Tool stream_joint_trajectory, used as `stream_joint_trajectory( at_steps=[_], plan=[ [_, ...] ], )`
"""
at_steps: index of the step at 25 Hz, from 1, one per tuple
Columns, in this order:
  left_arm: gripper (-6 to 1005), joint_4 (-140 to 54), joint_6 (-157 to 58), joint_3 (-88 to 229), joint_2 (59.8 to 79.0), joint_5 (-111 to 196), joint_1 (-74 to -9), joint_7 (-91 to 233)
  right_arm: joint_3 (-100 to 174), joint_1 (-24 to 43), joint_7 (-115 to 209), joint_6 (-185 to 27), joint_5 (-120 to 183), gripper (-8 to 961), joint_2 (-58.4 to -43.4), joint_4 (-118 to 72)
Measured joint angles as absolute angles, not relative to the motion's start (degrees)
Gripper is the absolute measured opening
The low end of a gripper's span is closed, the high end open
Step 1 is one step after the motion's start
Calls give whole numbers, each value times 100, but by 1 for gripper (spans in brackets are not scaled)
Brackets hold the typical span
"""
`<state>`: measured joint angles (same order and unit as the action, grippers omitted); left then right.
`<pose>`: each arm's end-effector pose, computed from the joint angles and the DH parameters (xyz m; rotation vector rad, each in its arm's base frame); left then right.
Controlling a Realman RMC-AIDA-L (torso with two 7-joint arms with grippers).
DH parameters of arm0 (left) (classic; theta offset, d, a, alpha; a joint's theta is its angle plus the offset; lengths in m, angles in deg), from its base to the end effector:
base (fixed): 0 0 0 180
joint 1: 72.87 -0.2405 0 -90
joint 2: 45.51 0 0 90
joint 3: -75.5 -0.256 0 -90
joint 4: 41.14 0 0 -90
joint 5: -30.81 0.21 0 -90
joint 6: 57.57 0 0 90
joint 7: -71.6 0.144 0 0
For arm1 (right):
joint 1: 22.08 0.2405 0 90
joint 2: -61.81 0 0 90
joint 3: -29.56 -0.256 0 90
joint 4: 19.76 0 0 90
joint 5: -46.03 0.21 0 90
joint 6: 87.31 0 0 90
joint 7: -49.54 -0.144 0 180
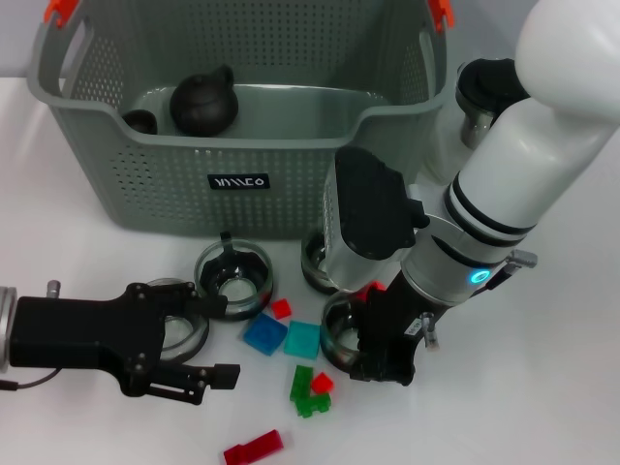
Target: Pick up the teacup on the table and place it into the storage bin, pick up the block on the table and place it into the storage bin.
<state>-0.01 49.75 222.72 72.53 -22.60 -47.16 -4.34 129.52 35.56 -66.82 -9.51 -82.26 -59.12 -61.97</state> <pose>-0.2868 0.2701 0.0187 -2.9449 -0.6191 -0.6843 0.1271 0.3433 -0.1204 2.9380 -0.0416 0.6745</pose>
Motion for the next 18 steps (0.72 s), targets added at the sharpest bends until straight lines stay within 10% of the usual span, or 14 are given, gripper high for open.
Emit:
stream_joint_trajectory(
  at_steps=[18],
  plan=[
    [907, 0, 5362, 22275, 7210, -2283, -4782, -447, 10655, 2829, -7342, 1453, -8020, 63, -5834, -9505]
  ],
)
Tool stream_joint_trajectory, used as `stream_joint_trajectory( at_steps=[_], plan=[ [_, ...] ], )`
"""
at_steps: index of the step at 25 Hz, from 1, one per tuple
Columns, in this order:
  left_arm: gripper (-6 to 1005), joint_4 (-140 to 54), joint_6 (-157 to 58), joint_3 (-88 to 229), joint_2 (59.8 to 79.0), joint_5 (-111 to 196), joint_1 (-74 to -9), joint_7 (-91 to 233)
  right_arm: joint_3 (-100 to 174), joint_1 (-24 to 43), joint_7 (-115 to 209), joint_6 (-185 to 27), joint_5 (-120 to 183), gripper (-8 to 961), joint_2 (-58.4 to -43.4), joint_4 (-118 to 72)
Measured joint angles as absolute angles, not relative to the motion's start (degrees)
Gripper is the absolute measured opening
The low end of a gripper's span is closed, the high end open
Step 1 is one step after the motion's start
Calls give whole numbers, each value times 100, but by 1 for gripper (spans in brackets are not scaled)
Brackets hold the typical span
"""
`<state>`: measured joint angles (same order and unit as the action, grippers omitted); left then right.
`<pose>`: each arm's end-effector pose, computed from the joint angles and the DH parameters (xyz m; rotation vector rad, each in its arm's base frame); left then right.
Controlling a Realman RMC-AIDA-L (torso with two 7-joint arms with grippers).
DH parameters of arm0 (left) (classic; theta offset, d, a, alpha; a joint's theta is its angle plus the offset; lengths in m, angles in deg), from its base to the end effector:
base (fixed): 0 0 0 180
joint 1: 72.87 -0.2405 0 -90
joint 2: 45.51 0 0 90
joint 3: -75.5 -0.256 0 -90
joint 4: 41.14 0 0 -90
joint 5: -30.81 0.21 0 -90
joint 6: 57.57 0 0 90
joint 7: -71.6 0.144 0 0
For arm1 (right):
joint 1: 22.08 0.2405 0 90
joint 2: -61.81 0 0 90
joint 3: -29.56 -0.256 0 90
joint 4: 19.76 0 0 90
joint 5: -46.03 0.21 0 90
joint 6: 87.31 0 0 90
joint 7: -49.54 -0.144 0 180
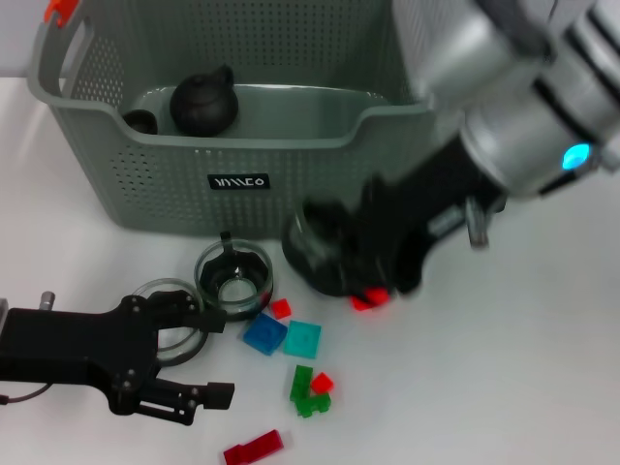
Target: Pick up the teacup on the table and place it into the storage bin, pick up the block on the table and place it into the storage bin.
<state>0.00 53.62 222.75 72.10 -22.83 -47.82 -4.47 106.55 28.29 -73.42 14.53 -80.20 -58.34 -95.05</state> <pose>-0.2854 0.2600 0.0234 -2.9845 -0.6227 -0.7362 0.0517 0.3368 -0.0175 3.0456 -0.0622 0.2033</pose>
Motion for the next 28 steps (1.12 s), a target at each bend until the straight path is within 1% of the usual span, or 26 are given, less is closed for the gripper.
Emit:
stream_joint_trajectory(
  at_steps=[4, 7, 9, 12, 15, 17, 19, 23, 28],
  plan=[
    [906, -2, 5366, 22276, 7221, -2288, -4772, -428, 9989, 3142, -7513, 1283, -8025, 63, -5833, -9863],
    [906, -2, 5368, 22245, 7245, -2289, -4743, -421, 9550, 3423, -7628, 617, -8338, 64, -5833, -9763],
    [905, -2, 5369, 22229, 7253, -2286, -4725, -420, 9355, 3588, -7734, 78, -8565, 64, -5805, -9507],
    [904, -1, 5373, 22218, 7259, -2264, -4703, -418, 9050, 3936, -7814, -476, -8824, 64, -5672, -8821],
    [904, -2, 5378, 22217, 7261, -2250, -4701, -417, 8876, 4267, -7795, -893, -9026, 64, -5496, -8020],
    [903, -2, 5379, 22217, 7261, -2249, -4696, -417, 8857, 4424, -7788, -1213, -9148, 64, -5418, -7594],
    [903, -2, 5379, 22218, 7261, -2250, -4680, -417, 8858, 4553, -7776, -1574, -9250, 64, -5383, -7134],
    [902, -1, 5379, 22219, 7262, -2270, -4656, -412, 8939, 4871, -7688, -2478, -9460, 64, -5379, -5969],
    [901, -1, 5358, 22219, 7262, -2261, -4651, -404, 9032, 5016, -7409, -3231, -9477, 62, -5483, -5216]
  ],
)
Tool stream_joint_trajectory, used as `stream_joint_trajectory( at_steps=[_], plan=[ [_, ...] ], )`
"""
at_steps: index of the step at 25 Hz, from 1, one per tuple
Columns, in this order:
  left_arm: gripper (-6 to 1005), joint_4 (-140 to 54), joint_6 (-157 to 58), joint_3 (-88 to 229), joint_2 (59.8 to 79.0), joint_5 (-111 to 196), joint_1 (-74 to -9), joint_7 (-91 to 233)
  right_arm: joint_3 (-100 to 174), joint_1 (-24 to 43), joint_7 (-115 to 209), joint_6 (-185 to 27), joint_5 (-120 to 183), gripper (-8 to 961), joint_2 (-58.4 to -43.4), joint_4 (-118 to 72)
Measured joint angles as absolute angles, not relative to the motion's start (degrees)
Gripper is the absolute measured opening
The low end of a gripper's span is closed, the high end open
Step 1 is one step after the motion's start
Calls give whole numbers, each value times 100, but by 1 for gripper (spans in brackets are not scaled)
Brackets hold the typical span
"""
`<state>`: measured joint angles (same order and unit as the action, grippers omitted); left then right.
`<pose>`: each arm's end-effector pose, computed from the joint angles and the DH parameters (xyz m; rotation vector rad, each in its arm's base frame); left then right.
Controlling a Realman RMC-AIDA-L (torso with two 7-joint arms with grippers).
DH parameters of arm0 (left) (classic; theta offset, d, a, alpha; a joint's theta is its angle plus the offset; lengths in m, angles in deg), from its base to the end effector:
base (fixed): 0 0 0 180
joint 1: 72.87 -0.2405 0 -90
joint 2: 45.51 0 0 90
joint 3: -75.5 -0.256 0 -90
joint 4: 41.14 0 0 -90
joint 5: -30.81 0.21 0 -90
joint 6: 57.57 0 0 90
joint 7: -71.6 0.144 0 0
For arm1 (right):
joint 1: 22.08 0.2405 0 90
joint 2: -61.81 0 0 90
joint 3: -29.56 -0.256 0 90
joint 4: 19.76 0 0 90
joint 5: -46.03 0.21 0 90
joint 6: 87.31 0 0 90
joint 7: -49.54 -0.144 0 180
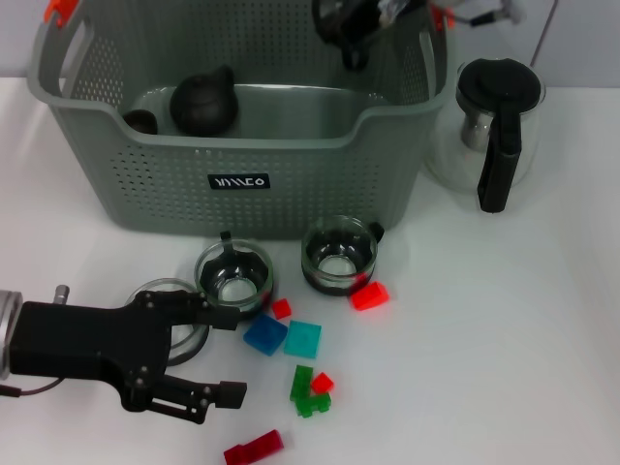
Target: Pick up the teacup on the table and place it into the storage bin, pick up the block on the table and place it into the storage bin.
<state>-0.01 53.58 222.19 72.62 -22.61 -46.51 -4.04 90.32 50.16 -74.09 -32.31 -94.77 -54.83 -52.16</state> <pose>-0.2777 0.2650 0.0188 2.9870 0.5756 0.7322 0.0461 0.4910 -0.0304 -2.5994 0.4190 -0.0276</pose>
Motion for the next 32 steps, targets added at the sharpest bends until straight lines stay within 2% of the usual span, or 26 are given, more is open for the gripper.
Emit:
stream_joint_trajectory(
  at_steps=[7, 17, 32],
  plan=[
    [900, -1, 5330, 22219, 7262, -2245, -4650, -377, 9100, 4996, -7068, -4167, -9473, 58, -5710, -4616],
    [897, -55, 5315, 22245, 7262, -2245, -4657, -326, 9146, 4931, -6924, -4547, -9467, 83, -5769, -4271],
    [894, -72, 5289, 22255, 7262, -2245, -4668, -302, 9263, 4893, -6924, -4514, -9477, 125, -5772, -4217]
  ],
)
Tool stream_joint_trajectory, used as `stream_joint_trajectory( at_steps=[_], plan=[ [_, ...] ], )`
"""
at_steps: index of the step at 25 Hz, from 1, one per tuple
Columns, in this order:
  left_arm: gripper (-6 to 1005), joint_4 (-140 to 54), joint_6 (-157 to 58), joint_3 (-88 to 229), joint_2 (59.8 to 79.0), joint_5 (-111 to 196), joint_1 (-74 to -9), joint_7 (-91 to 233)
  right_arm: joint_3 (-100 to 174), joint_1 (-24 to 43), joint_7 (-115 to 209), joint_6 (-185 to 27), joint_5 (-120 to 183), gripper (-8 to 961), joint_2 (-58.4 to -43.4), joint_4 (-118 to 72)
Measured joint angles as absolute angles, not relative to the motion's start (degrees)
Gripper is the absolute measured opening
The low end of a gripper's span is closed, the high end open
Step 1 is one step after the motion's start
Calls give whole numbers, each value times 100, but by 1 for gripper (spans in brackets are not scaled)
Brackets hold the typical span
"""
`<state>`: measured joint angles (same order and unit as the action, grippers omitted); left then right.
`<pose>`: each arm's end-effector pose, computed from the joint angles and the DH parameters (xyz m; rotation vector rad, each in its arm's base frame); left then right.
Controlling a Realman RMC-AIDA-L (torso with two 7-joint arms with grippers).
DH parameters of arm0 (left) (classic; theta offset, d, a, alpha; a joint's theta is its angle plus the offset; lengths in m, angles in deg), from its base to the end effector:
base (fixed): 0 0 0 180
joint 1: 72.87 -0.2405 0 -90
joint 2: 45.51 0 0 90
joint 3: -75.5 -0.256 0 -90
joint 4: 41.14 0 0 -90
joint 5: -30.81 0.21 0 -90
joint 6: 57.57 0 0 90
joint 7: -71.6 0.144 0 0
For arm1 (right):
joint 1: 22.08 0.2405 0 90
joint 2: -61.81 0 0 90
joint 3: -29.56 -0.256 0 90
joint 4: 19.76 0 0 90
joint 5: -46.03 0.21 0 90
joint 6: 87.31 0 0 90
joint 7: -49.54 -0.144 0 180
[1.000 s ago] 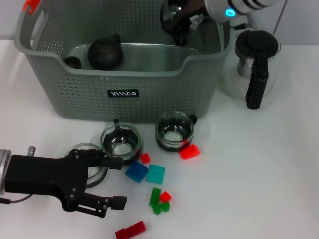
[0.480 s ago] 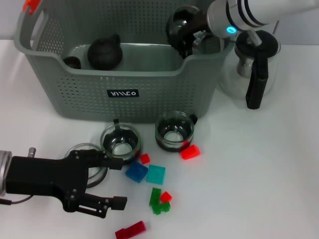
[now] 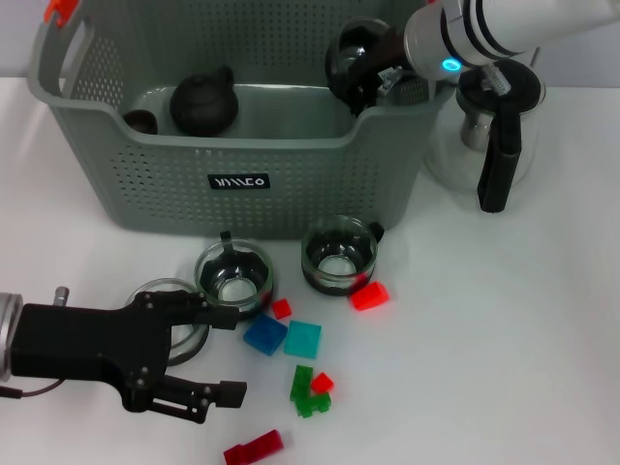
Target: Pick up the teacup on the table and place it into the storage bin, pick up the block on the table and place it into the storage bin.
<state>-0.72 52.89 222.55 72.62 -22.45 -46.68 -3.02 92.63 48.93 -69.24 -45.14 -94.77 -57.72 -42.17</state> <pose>-0.2801 0.2644 0.0171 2.9980 0.5753 0.7383 0.0889 0.4844 -0.0712 -2.5446 0.4078 -0.1081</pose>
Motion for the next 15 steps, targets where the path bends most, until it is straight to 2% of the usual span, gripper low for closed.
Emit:
stream_joint_trajectory(
  at_steps=[15],
  plan=[
    [891, -71, 5290, 22258, 7262, -2245, -4669, -302, 9319, 4886, -6966, -4363, -9475, 167, -5771, -4340]
  ],
)
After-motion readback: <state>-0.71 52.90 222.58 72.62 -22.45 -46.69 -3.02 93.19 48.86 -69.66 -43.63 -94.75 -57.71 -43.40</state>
